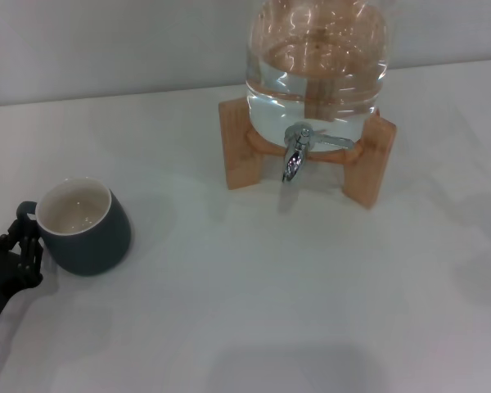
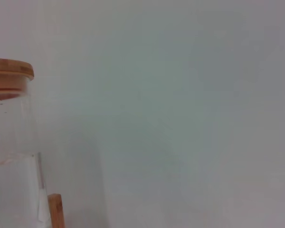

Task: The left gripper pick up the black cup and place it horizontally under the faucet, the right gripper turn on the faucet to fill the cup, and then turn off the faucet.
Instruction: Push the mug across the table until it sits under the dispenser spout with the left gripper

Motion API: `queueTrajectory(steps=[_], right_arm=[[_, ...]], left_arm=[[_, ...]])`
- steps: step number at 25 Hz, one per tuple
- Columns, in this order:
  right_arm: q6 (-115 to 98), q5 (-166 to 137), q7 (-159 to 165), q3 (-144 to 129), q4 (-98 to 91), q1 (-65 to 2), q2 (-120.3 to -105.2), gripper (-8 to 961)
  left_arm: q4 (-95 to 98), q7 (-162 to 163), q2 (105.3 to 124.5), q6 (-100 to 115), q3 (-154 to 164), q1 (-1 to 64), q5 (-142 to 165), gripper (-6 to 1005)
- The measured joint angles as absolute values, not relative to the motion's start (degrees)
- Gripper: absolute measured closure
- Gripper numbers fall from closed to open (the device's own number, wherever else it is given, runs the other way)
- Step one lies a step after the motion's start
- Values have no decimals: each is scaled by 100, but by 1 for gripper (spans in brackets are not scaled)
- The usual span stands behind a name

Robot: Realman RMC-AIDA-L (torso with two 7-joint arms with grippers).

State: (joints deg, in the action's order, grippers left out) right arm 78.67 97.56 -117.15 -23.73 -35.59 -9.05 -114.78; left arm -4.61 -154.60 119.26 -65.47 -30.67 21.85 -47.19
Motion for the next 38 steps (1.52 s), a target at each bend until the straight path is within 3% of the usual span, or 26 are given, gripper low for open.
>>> queueTrajectory(steps=[11,17,23,33,38], right_arm=[[7864,9756,-11716,-2373,-3559,-906,-11478,100],[7852,9756,-11716,-2368,-3559,-906,-11479,100],[7866,9756,-11716,-2364,-3560,-905,-11478,100],[7875,9756,-11716,-2364,-3560,-896,-11478,100],[7875,9756,-11716,-2364,-3560,-896,-11478,100]], left_arm=[[-444,-15460,11917,-6593,-3067,2180,-4579,774],[-439,-15460,11925,-6575,-3068,2180,-4579,676],[-441,-15458,11929,-6555,-3070,2180,-4579,661],[-420,-15460,11934,-6569,-3098,2127,-4604,513],[-402,-15461,11925,-6618,-3106,2060,-4615,497]])
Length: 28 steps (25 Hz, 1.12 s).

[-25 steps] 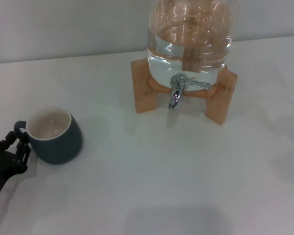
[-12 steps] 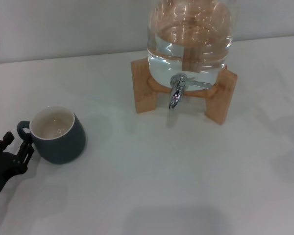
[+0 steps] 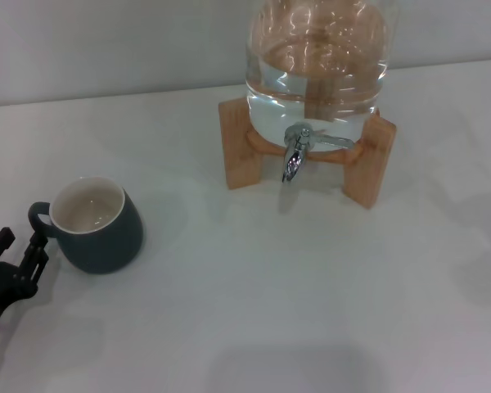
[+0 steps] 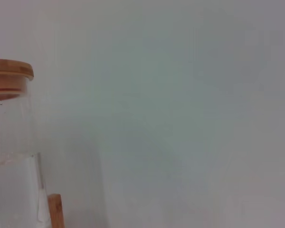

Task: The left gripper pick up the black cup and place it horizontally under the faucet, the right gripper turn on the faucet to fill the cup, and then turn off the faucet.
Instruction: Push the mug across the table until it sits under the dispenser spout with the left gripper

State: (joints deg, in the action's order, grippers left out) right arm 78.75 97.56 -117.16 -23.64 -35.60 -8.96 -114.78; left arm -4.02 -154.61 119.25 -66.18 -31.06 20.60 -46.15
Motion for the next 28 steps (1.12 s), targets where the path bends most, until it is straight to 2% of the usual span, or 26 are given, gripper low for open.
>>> queueTrajectory(steps=[28], right_arm=[[7875,9756,-11725,-2364,-3550,-926,-11487,100]], left_arm=[[-106,-15842,11909,-6943,-3138,2129,-4737,500]])
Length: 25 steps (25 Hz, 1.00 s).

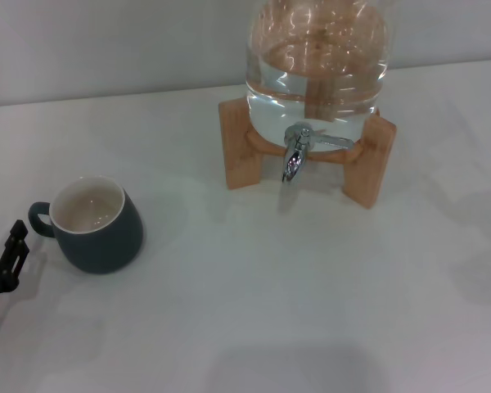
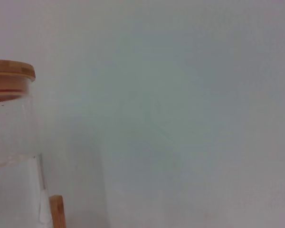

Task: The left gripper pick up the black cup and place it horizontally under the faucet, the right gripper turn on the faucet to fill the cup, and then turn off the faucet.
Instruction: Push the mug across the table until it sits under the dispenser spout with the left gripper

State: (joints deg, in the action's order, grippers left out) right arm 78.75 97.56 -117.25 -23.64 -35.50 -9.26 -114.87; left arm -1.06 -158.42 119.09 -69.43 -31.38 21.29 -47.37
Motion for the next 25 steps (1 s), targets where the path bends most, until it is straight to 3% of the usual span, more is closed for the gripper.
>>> queueTrajectory(steps=[25], right_arm=[[7856,9756,-11724,-2364,-3551,-936,-11487,100]], left_arm=[[-272,-15801,11927,-6457,-3123,2318,-4714,502]])
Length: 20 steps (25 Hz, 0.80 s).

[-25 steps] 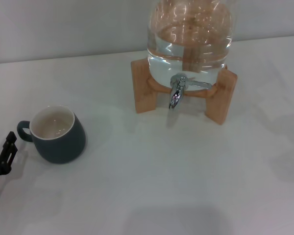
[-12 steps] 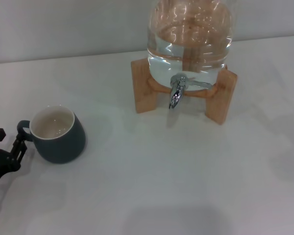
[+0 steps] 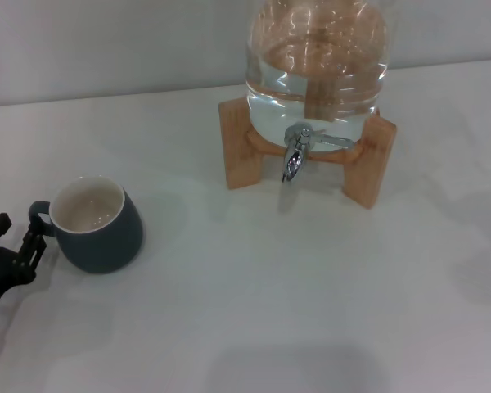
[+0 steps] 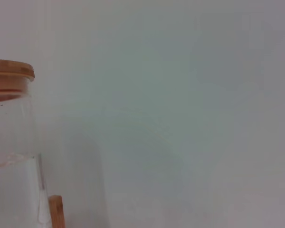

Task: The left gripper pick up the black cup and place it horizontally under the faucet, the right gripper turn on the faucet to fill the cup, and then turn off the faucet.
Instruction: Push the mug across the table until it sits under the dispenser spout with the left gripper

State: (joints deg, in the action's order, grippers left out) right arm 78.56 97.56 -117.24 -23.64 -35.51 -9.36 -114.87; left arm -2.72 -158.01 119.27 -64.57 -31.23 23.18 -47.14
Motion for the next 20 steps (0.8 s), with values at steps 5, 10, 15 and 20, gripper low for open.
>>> queueTrajectory(steps=[5,10,15,20], right_arm=[[7853,9756,-11724,-2364,-3551,-937,-11487,99],[7857,9755,-11724,-2364,-3551,-930,-11487,99],[7872,9756,-11724,-2364,-3531,-924,-11487,99],[7878,9756,-11724,-2364,-3490,-927,-11487,99]], left_arm=[[-273,-15688,11913,-6461,-3123,2330,-4717,503],[-272,-15684,11909,-6434,-3117,2340,-4709,503],[-262,-15669,11909,-6411,-3128,2383,-4730,504],[-254,-15634,11909,-6373,-3130,2468,-4735,504]])
